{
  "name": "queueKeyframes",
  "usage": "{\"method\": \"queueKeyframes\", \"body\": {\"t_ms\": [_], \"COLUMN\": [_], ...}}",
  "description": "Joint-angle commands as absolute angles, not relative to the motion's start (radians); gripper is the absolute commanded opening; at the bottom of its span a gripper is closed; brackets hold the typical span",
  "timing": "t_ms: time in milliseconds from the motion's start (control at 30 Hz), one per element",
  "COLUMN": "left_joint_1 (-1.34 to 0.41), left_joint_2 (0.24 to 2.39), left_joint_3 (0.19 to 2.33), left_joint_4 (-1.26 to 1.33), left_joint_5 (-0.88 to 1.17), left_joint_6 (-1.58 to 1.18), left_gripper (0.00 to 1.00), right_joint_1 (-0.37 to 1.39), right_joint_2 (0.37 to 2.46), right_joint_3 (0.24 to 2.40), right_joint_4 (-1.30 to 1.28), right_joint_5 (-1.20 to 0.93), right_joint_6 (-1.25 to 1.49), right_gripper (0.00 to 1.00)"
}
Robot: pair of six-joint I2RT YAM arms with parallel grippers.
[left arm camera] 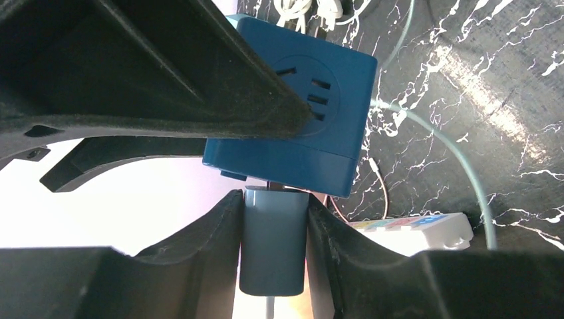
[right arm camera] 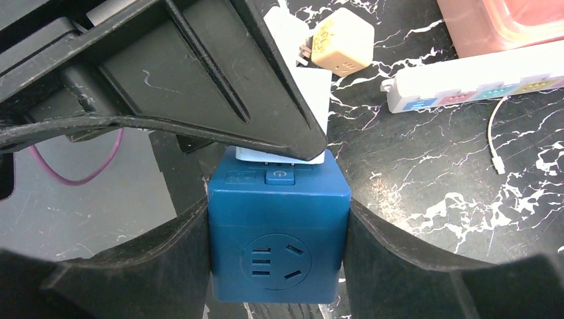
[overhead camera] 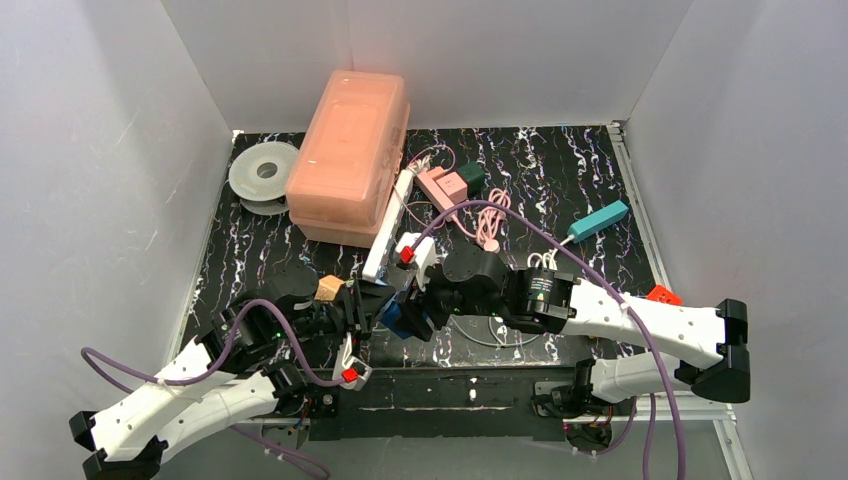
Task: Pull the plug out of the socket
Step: Remove the plug from the socket.
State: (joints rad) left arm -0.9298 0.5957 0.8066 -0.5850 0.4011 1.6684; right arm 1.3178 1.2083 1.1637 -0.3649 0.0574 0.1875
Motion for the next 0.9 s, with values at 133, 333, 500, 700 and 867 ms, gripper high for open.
{"method": "queueKeyframes", "body": {"t_ms": [133,333,500,700,867], "left_joint_1": [-0.979,-0.995,-0.999,-0.999,-0.999], "left_joint_2": [0.603,0.614,0.609,0.593,0.590], "left_joint_3": [0.806,0.817,0.819,0.814,0.810], "left_joint_4": [-0.556,-0.540,-0.516,-0.515,-0.506], "left_joint_5": [0.421,0.398,0.382,0.368,0.361], "left_joint_6": [1.663,1.647,1.629,1.622,1.623], "left_gripper": [0.00,0.00,0.00,0.00,0.00], "right_joint_1": [1.321,1.311,1.273,1.213,1.178], "right_joint_2": [1.232,1.209,1.186,1.120,1.077], "right_joint_3": [1.232,1.171,1.135,1.057,1.011], "right_joint_4": [-0.304,-0.240,-0.249,-0.255,-0.258], "right_joint_5": [0.091,0.088,0.044,-0.056,-0.196], "right_joint_6": [0.180,0.178,0.196,0.183,0.111], "right_gripper": [0.63,0.81,0.84,0.86,0.87]}}
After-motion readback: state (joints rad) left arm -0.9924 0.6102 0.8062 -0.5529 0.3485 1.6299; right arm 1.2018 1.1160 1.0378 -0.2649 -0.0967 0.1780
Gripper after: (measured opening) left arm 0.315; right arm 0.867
